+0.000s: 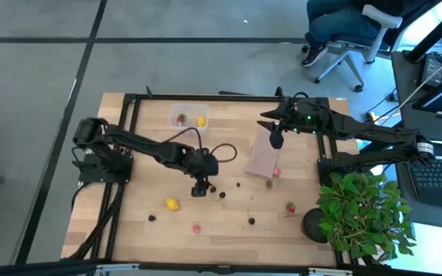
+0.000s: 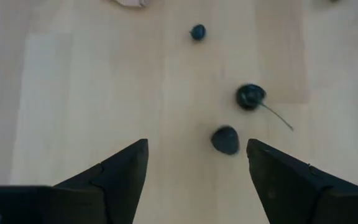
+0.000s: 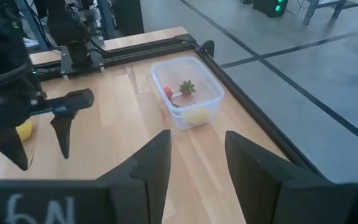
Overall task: Pick and placing Produce into tupperware
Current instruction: Put the blackberry into the transparent bin
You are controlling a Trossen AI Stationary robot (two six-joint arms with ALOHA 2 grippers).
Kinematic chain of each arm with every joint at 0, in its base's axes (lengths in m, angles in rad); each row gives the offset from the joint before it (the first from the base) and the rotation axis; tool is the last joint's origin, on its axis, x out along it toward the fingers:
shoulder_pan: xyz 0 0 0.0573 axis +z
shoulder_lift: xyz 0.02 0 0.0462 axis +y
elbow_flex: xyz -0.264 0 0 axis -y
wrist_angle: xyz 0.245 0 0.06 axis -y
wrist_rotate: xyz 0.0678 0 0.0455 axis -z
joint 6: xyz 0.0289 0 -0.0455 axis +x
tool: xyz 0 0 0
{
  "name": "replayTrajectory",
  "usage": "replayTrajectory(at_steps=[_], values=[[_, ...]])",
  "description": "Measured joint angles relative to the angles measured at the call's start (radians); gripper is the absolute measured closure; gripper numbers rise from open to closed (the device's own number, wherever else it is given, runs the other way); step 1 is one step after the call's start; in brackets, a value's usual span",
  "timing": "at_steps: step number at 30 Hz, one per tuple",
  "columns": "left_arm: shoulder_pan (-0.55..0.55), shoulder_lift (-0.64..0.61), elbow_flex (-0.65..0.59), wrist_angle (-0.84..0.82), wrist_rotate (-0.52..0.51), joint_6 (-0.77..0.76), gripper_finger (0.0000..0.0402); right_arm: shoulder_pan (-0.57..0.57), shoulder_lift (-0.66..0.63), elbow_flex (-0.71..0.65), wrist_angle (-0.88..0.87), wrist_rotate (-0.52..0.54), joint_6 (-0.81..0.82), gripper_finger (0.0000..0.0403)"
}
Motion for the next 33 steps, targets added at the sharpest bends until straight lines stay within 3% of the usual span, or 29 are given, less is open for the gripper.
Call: replayTrajectory(at_steps=[5,11,15,33], values=[[-0.055,0.006,-0.001,0.014,-0.038,-0.028,0.0145,-0.005,0.030,0.000,-0.008,0.001,0.024,0.0248],[-0.070,0.007,-0.001,0.012,-0.076,-0.262,0.0152,-0.005,0.055,0.000,-0.017,0.000,0.045,0.0248],[-0.096,0.043,0.000,0.026,-0.122,-0.271,0.0156,-0.005,0.055,0.000,-0.016,0.000,0.019,0.0248],[-0.106,0.204,0.000,0.117,-0.126,-0.319,0.0187,-0.005,0.054,0.000,-0.015,0.000,0.046,0.0248]])
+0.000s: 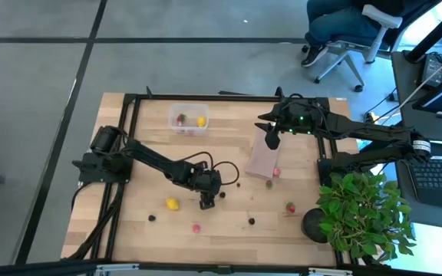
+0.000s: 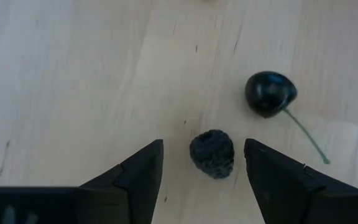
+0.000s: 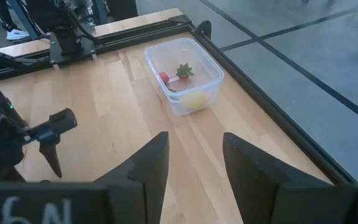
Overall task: Pick and placing Produce into tupperware
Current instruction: Put the blackberry into the transparent bin
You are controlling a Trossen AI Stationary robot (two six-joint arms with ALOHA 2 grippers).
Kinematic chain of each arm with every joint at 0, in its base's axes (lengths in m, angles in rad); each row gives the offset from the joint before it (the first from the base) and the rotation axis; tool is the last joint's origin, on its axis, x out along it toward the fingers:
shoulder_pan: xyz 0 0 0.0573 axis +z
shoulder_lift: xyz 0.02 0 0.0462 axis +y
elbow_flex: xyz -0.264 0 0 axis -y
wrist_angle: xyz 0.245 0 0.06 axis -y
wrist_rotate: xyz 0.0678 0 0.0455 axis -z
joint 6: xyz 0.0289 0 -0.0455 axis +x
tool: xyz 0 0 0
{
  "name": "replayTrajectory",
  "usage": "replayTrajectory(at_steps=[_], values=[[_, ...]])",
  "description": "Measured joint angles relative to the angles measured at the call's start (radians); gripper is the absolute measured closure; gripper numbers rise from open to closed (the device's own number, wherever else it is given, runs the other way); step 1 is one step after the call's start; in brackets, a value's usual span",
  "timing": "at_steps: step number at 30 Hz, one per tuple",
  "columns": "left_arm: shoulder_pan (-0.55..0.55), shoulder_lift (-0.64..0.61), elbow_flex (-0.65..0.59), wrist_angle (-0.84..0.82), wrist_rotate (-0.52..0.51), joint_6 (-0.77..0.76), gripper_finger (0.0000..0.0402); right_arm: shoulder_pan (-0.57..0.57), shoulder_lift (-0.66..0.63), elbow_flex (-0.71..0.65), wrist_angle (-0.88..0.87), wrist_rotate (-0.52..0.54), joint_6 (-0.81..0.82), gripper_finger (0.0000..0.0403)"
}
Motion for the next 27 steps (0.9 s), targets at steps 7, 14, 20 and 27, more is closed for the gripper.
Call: replayTrajectory(at_steps=[7,14,20,27], values=[[0.000,0.039,0.002,0.016,0.007,-0.002,0.0197,0.000,0.000,0.000,0.000,0.000,-0.001,0.0248],[0.005,0.040,0.002,0.011,0.004,0.004,0.0226,0.000,0.000,0.000,-0.001,0.000,-0.002,0.0248],[0.009,0.035,0.001,0.002,-0.002,0.005,0.0284,0.000,0.000,0.000,-0.001,0.000,-0.004,0.0248],[0.025,-0.016,-0.003,-0.022,0.029,0.050,0.0316,0.000,0.000,0.000,-0.005,0.000,-0.004,0.0248]])
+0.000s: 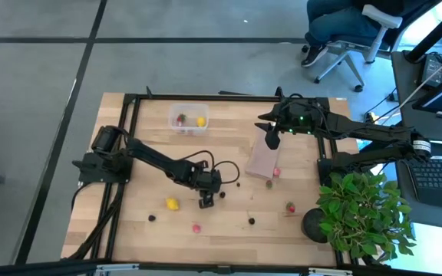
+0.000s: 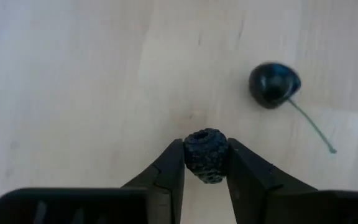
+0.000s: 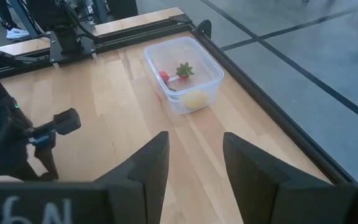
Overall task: Pick and placing Produce into tupperware
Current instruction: Put the blackberry into the transparent bin
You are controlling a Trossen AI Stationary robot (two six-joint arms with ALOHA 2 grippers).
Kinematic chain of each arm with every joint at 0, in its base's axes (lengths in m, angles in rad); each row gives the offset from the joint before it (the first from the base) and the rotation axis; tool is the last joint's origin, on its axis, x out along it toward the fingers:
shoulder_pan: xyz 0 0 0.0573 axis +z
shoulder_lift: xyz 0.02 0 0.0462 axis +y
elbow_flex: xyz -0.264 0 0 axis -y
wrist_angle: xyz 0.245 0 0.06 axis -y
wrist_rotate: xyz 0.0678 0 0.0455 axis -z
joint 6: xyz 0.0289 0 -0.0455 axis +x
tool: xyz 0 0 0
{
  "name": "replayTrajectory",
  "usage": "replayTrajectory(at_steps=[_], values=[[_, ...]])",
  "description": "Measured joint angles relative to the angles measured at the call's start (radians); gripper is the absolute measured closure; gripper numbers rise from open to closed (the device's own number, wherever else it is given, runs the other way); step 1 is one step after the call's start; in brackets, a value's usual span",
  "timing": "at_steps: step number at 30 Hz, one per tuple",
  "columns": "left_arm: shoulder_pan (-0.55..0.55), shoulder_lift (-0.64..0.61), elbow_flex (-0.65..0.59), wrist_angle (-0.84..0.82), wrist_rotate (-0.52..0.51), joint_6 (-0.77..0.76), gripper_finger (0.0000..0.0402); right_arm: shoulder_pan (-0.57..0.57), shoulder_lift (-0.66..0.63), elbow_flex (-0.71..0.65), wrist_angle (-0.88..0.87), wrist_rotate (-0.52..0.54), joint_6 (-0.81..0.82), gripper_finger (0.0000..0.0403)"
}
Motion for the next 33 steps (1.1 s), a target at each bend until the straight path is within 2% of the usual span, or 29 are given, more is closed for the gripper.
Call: replayTrajectory(at_steps=[5,9,13,17,21,25,29,33], values=[[0.045,-0.124,0.000,-0.083,-0.050,0.001,0.0316,0.000,0.000,0.000,-0.005,0.000,0.000,0.0248],[0.113,-0.286,0.000,-0.199,-0.133,0.008,0.0316,0.000,0.000,0.000,-0.010,0.000,0.000,0.0248],[0.227,-0.449,0.001,-0.294,-0.237,-0.047,0.0316,0.000,0.000,0.000,-0.012,0.000,0.003,0.0248],[0.391,-0.557,0.003,-0.365,-0.230,-0.160,0.0316,0.000,0.000,0.000,-0.012,0.000,0.003,0.0248],[0.544,-0.569,0.003,-0.382,-0.172,-0.146,0.0317,0.000,0.000,0.000,-0.011,0.000,0.002,0.0248],[0.661,-0.497,0.003,-0.371,-0.088,-0.101,0.0316,0.000,0.000,0.000,-0.005,0.000,0.002,0.0248],[0.721,-0.404,0.003,-0.353,-0.019,-0.073,0.0316,0.000,0.000,0.000,-0.002,0.000,0.001,0.0248],[0.744,-0.318,0.003,-0.286,-0.011,-0.052,0.0311,0.000,0.000,0.000,-0.002,0.000,0.000,0.0248]])
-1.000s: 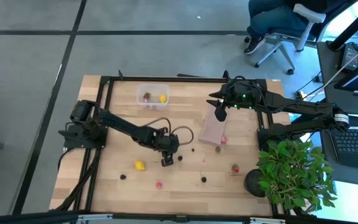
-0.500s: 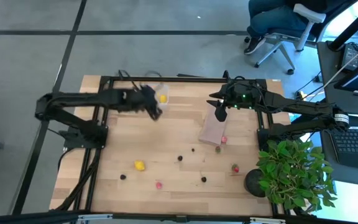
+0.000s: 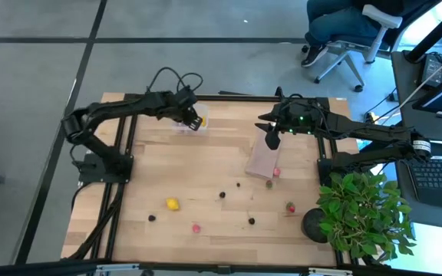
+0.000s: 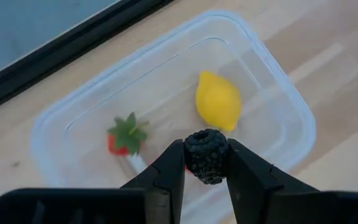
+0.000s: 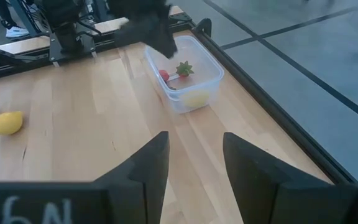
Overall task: Pick and placing Produce into tupperware
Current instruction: Put the blackberry into the transparent bin, then put the black cherry into the transparent bin
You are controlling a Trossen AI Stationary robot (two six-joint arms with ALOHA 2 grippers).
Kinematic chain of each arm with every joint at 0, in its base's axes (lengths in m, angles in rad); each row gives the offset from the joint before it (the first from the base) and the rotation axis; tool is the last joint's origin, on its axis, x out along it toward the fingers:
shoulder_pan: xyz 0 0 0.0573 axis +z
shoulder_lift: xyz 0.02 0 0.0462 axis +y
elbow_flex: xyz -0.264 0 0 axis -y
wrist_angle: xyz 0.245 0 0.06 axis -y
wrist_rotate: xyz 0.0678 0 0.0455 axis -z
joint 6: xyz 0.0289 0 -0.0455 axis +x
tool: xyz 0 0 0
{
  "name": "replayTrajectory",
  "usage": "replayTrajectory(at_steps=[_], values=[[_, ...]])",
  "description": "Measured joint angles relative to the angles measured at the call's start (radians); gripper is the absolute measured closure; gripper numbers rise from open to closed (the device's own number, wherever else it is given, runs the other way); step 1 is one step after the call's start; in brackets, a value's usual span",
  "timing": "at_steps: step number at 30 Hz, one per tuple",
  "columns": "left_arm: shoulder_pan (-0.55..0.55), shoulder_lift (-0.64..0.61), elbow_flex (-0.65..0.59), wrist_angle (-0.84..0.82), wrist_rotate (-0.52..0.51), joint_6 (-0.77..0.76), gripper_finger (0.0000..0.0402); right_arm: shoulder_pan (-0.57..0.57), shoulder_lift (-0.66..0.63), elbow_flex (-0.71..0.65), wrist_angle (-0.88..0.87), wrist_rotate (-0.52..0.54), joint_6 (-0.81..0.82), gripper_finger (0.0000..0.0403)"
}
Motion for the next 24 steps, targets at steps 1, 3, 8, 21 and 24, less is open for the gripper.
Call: replayTrajectory(at_steps=[1,3,8,21,24], values=[[0.005,0.019,0.000,0.018,0.009,0.005,0.0308,0.000,0.000,0.000,0.000,0.000,0.000,0.0248],[0.016,0.053,0.000,0.039,0.032,0.007,0.0302,0.000,0.000,0.000,0.000,0.000,-0.006,0.0248],[0.040,0.115,0.000,0.053,0.076,0.007,0.0288,0.000,0.000,0.000,0.000,0.000,-0.027,0.0248],[0.039,0.129,0.000,0.060,0.071,0.026,0.0273,0.000,0.000,0.000,-0.001,0.000,-0.031,0.0248],[0.028,0.087,0.002,0.091,0.094,0.065,0.0263,0.000,0.000,0.000,-0.001,0.000,-0.035,0.0248]])
